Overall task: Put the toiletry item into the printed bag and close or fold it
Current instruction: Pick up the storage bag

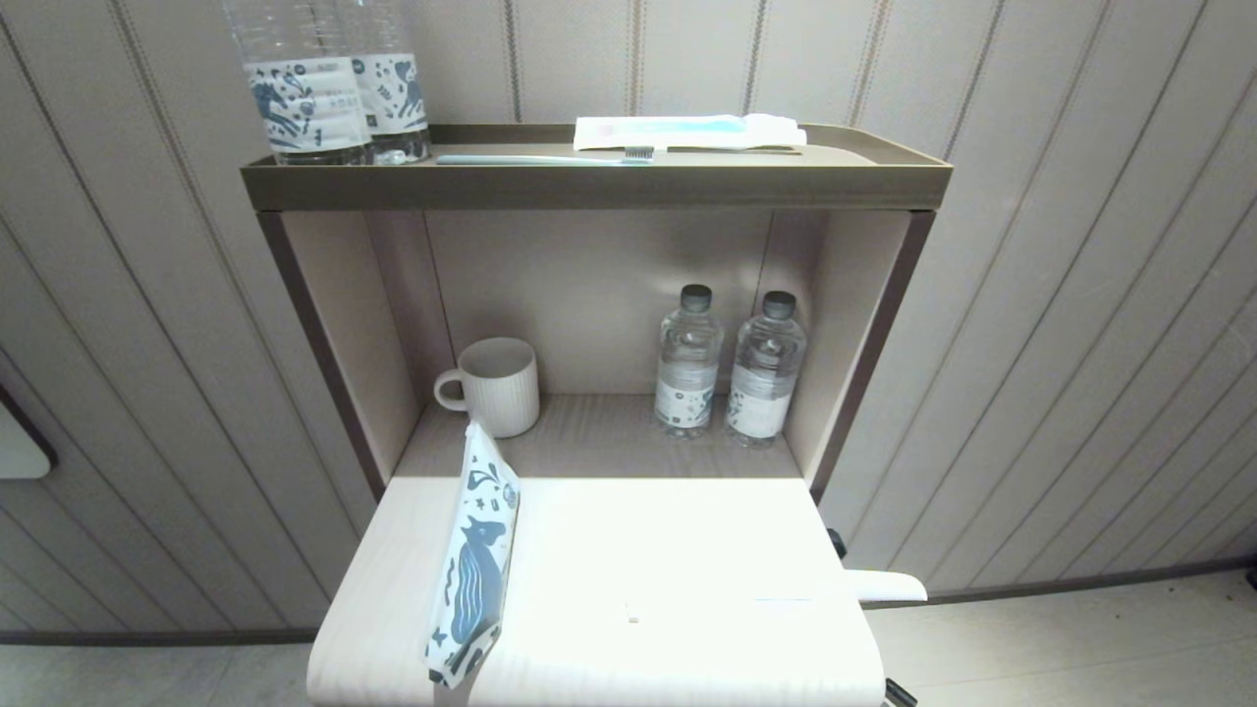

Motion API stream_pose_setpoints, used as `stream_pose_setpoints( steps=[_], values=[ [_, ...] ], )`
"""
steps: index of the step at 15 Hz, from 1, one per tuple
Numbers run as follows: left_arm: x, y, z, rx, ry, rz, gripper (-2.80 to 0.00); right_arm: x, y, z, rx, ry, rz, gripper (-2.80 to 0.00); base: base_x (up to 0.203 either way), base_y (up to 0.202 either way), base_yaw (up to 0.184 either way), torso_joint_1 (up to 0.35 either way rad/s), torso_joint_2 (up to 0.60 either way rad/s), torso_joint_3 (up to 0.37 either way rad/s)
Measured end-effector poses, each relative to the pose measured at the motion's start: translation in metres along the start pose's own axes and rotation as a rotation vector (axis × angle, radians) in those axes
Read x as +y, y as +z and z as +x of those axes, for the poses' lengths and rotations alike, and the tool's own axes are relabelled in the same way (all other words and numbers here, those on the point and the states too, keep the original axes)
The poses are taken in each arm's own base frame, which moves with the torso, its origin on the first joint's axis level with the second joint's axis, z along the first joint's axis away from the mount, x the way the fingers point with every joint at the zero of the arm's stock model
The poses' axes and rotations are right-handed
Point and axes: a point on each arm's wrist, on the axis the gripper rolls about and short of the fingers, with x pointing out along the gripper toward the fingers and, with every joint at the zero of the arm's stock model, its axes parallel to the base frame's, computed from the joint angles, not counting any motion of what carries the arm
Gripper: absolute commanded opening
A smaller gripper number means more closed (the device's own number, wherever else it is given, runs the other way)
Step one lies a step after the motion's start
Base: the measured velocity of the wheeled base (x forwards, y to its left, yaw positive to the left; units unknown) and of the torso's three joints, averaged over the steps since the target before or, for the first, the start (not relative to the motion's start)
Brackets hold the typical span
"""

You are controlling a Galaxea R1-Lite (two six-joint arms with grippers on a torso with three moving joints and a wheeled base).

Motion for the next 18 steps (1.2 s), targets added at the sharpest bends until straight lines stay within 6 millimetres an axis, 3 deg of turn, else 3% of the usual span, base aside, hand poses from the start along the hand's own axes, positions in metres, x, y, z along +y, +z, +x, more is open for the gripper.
stream_pose_setpoints(
  steps=[7, 9, 13, 15, 18],
  values=[
    [0.0, 0.0, 0.0, 0.01, 0.005, 0.016, -2.8, 0.0, 0.0, 0.0, 0.001, 0.001, -0.003, -2.8, 0.0, 0.0, 0.0, 0.0, 0.0, 0.0],
    [0.0, 0.012, -0.004, -0.007, 0.003, 0.03, -2.8, 0.0, 0.0, 0.0, 0.0, 0.001, -0.006, -2.8, 0.0, 0.0, 0.0, 0.0, 0.0, 0.0],
    [-0.004, 0.108, -0.023, -0.066, -0.05, -0.008, -2.8, 0.0, 0.001, 0.0, -0.001, 0.001, -0.006, -2.8, 0.0, 0.0, 0.0, 0.0, 0.0, 0.0],
    [-0.008, 0.154, -0.02, 0.034, -0.143, -0.03, -2.8, 0.0, 0.001, 0.0, -0.002, 0.002, -0.006, -2.8, 0.0, 0.0, 0.0, 0.0, 0.0, 0.0],
    [-0.013, 0.2, -0.005, 0.266, -0.307, -0.071, -2.8, 0.0, 0.001, 0.0, -0.002, 0.002, -0.006, -2.8, 0.0, 0.0, 0.0, 0.0, 0.0, 0.0]
  ],
)
